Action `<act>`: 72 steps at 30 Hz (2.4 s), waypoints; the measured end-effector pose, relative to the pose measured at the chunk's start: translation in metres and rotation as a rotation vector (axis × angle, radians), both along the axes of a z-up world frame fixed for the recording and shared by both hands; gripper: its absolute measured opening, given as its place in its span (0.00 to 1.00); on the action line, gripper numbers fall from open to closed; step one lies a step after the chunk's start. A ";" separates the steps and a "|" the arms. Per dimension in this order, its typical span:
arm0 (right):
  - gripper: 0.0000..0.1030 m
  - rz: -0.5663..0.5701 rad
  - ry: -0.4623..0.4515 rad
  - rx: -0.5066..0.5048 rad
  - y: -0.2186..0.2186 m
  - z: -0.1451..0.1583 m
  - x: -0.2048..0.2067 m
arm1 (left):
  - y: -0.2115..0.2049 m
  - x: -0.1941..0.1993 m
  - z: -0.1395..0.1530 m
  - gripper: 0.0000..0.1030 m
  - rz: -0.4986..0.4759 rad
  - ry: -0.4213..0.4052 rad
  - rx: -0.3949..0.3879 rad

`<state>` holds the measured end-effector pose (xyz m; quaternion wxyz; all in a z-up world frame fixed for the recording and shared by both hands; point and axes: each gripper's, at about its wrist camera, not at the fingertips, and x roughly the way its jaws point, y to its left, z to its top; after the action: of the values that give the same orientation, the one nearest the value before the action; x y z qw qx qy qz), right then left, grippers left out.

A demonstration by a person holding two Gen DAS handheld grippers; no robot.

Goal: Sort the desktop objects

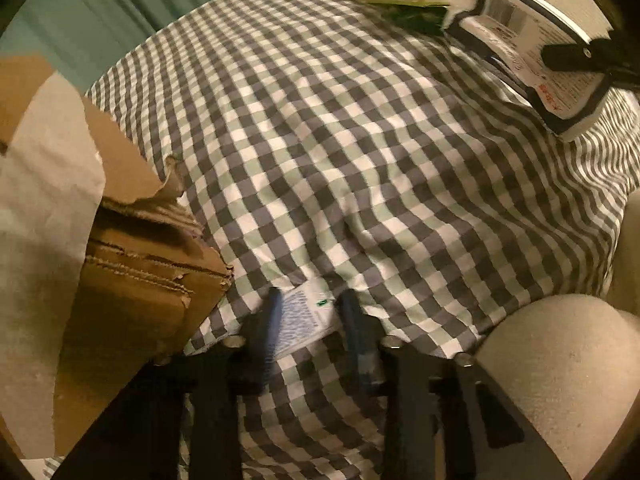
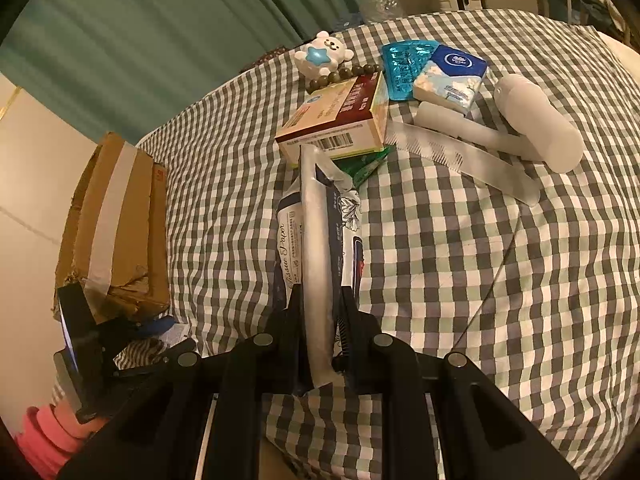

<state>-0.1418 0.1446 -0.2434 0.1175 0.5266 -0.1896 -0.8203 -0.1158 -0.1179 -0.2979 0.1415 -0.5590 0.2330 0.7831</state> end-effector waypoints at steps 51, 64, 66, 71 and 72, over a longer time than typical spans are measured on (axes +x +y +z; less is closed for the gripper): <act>0.17 0.009 -0.062 0.014 -0.007 -0.018 -0.001 | -0.028 0.015 -0.004 0.49 -0.412 -0.224 -0.076; 0.12 -0.005 -0.029 0.011 -0.011 -0.010 -0.001 | -0.025 0.034 0.058 0.13 -0.295 -0.038 0.051; 0.11 -0.017 -0.022 0.006 -0.011 -0.008 0.002 | -0.024 0.036 0.073 0.13 -0.268 -0.004 0.080; 0.09 -0.021 0.016 -0.005 -0.014 0.006 0.008 | -0.033 0.039 0.108 0.13 -0.179 0.065 0.202; 0.09 -0.021 0.022 -0.004 -0.014 0.010 0.009 | -0.037 0.038 0.108 0.13 -0.164 0.069 0.219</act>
<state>-0.1327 0.1301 -0.2336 0.1119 0.5153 -0.1956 -0.8269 -0.0780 -0.1545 -0.1901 0.2571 -0.4920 0.1955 0.8084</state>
